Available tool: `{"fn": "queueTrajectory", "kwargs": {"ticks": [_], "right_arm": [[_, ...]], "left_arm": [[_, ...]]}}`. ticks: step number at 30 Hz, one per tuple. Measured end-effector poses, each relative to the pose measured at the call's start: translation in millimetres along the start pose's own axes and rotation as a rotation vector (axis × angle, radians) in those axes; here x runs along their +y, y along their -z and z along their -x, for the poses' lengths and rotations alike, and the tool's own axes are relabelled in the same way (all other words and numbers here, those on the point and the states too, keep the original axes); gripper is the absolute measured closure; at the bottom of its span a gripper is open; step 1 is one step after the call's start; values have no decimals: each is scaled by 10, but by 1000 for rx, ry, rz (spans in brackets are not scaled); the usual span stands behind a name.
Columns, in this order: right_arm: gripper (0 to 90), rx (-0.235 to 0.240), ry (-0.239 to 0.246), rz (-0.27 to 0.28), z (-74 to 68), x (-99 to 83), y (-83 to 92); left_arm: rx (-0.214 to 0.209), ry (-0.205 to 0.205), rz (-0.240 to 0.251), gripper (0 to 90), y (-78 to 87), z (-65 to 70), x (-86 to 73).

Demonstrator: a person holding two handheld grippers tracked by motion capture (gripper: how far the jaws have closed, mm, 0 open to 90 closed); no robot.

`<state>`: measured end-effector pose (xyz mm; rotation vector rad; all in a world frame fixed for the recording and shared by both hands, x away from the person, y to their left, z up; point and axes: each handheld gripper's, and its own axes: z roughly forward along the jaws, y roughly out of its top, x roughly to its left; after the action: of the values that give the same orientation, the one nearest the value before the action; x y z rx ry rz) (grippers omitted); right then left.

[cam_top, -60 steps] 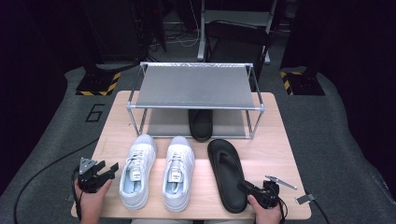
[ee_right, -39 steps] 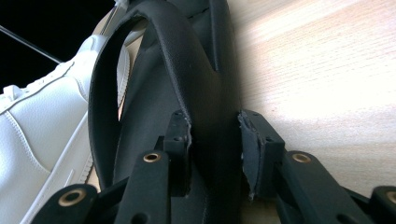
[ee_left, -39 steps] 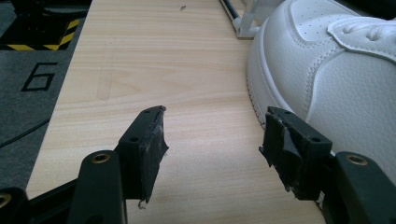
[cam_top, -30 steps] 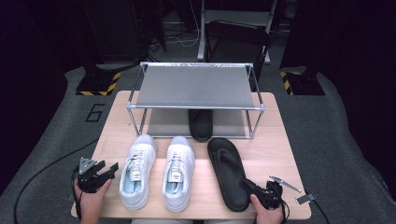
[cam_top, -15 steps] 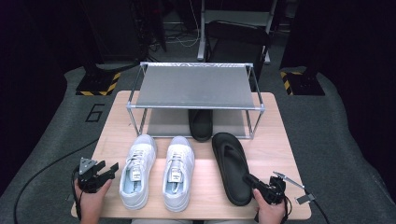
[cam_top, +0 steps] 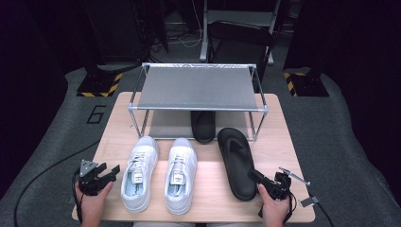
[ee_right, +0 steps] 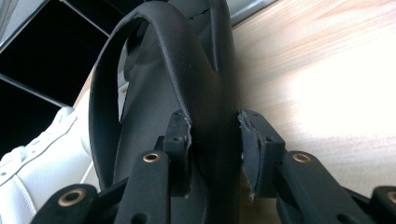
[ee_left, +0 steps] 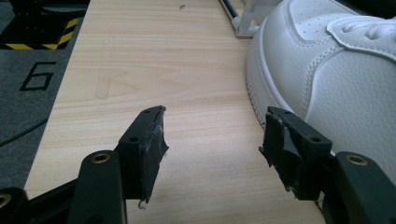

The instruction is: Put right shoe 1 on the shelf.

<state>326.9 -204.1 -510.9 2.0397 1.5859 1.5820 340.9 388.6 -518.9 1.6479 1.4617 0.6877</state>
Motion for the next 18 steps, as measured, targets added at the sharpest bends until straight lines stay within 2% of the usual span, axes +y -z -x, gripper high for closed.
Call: {"fn": "queueTrajectory", "kwargs": {"ticks": [3,7,12,18], "right_arm": [[651,-7,-21,8,-3,35,-32],[651,-15,0,12,-14,82,-66],[650,-22,-3,18,-59,145,-157],[649,-34,-8,31,-121,229,-318]], "left_arm": [[0,1,1,383,-6,2,-1],[2,8,10,382,-16,14,-6],[0,2,0,383,-10,4,0],[1,2,10,383,-16,3,-1]]}}
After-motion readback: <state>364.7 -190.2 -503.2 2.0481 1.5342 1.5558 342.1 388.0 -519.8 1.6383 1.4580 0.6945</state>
